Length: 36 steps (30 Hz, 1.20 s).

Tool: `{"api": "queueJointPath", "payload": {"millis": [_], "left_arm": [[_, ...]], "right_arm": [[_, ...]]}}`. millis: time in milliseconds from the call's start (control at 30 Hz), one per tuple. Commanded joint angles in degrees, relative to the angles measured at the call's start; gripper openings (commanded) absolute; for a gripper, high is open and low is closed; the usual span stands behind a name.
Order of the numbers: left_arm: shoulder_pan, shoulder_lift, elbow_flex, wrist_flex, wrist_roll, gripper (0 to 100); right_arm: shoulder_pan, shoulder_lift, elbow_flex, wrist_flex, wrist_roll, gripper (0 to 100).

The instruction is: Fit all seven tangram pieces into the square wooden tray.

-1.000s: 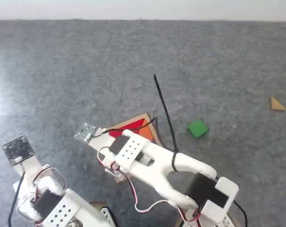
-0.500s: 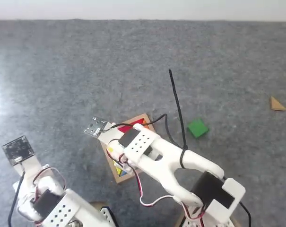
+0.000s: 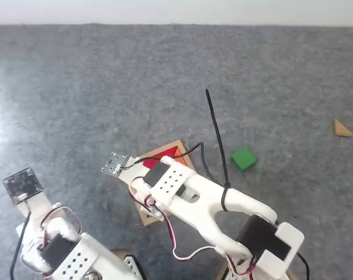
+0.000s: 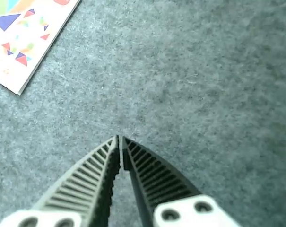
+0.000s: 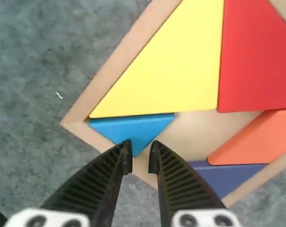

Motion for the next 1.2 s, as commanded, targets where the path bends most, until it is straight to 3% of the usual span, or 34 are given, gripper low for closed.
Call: {"api": "queueJointPath", "payload": {"millis": [0,333,533,967,1167], "left_arm": [[-0.09,-1.05,-1.19,0.09,-0.18,2],[0.00,-1.05,-1.19,0.09,-0.18,2],[-0.09,-1.05,-1.19,0.09,-0.18,2],[0.09,-1.05,-1.19,0.09,-0.18,2],[0.00,-1.05,-1.19,0.09,-0.18,2]], "right_arm": [[0.84,-3.47,-0.70,0.04,0.44,7.5],[-0.92,-13.14,2.73,0.31,0.53,1.7],[-4.79,-12.97,8.70,-7.78,0.53,4.4],[3.65,-0.84,2.73,-7.69,0.70,4.3],[3.82,-0.92,2.37,-6.37,2.90,4.3]]}}
